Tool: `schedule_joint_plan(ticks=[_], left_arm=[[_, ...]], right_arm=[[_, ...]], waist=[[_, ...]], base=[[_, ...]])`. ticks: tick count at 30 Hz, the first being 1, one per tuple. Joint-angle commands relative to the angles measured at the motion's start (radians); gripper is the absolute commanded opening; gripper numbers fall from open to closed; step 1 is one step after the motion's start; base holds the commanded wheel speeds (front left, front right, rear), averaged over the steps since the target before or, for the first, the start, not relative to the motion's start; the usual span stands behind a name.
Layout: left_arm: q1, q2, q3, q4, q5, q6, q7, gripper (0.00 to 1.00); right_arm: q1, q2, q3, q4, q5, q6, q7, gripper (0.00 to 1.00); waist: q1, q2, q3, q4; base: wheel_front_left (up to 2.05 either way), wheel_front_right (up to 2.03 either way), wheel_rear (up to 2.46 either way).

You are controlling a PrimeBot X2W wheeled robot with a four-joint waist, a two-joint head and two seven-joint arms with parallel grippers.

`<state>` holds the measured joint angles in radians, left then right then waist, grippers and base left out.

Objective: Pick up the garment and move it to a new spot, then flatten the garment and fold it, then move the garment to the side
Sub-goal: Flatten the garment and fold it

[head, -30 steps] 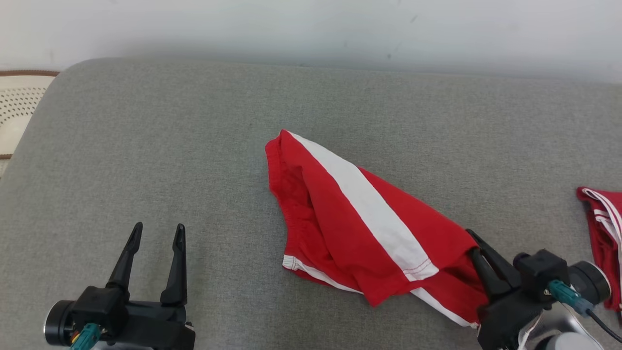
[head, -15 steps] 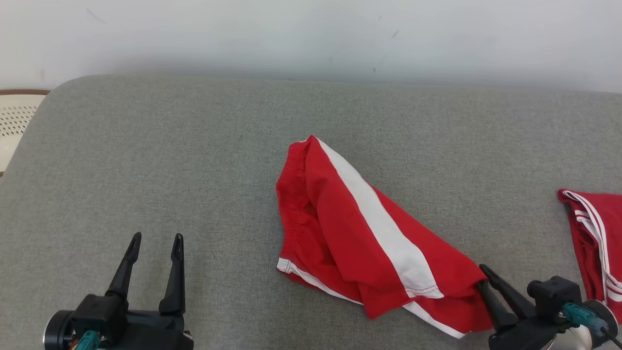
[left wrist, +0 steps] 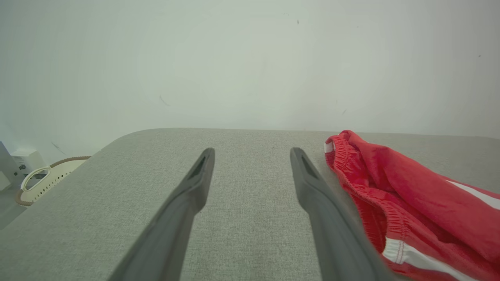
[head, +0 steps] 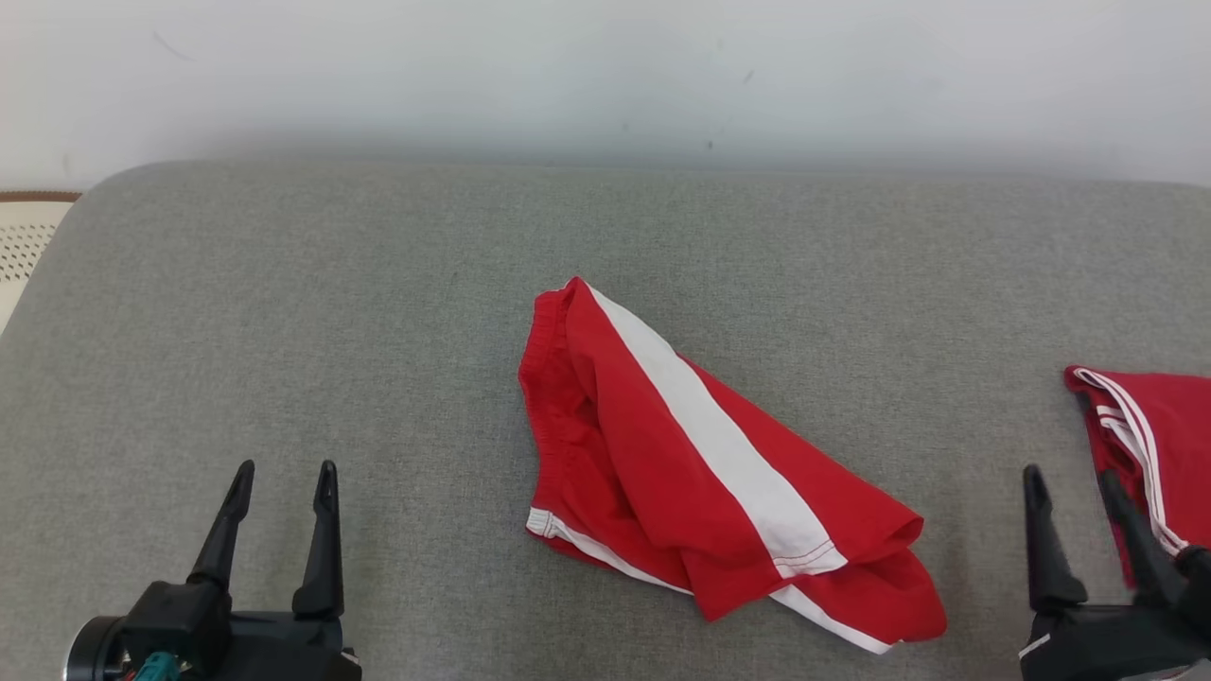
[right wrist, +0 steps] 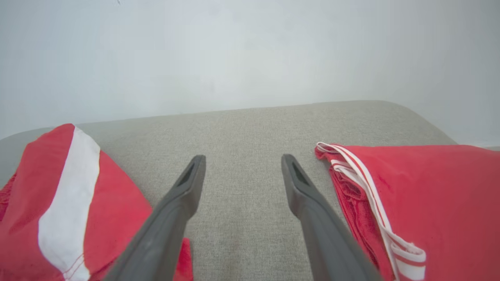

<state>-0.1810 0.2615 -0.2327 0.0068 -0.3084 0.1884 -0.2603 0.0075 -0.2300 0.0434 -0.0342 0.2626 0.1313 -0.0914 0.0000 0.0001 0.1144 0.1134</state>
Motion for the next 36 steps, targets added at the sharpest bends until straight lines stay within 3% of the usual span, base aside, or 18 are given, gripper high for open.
schedule_joint_plan(ticks=[1, 5, 12, 24, 36], left_arm=[[0.017, 0.008, 0.006, -0.003, -0.002, 0.005, 0.000, 1.00], [0.020, 0.013, 0.011, -0.011, -0.002, 0.015, 0.003, 1.00], [0.038, 0.018, 0.005, -0.018, -0.003, 0.023, 0.012, 1.00], [0.066, 0.028, -0.003, -0.006, -0.010, 0.032, 0.024, 1.00], [0.038, 0.041, -0.021, -0.005, -0.004, 0.022, 0.035, 1.00]], right_arm=[[0.000, 0.018, -0.024, -0.022, -0.026, -0.001, -0.017, 1.00], [-0.008, 0.068, -0.044, -0.098, -0.078, -0.001, -0.028, 1.00], [0.042, 0.091, 0.053, -0.162, -0.136, -0.001, 0.001, 1.00], [0.140, 0.120, 0.075, -0.166, -0.155, -0.001, 0.019, 1.00], [0.143, 0.124, 0.080, -0.174, -0.147, -0.001, 0.032, 1.00]], waist=[[0.0000, -0.0001, -0.004, -0.008], [0.0000, -0.0001, -0.011, -0.020], [0.0000, -0.0001, -0.038, -0.025], [0.0000, -0.0001, -0.081, -0.020], [0.0000, -0.0001, -0.091, -0.027]], base=[[0.00, 0.00, 0.00], [0.00, 0.00, 0.00], [0.00, 0.00, 0.00], [0.00, 0.00, 0.00], [0.00, 0.00, 0.00]])
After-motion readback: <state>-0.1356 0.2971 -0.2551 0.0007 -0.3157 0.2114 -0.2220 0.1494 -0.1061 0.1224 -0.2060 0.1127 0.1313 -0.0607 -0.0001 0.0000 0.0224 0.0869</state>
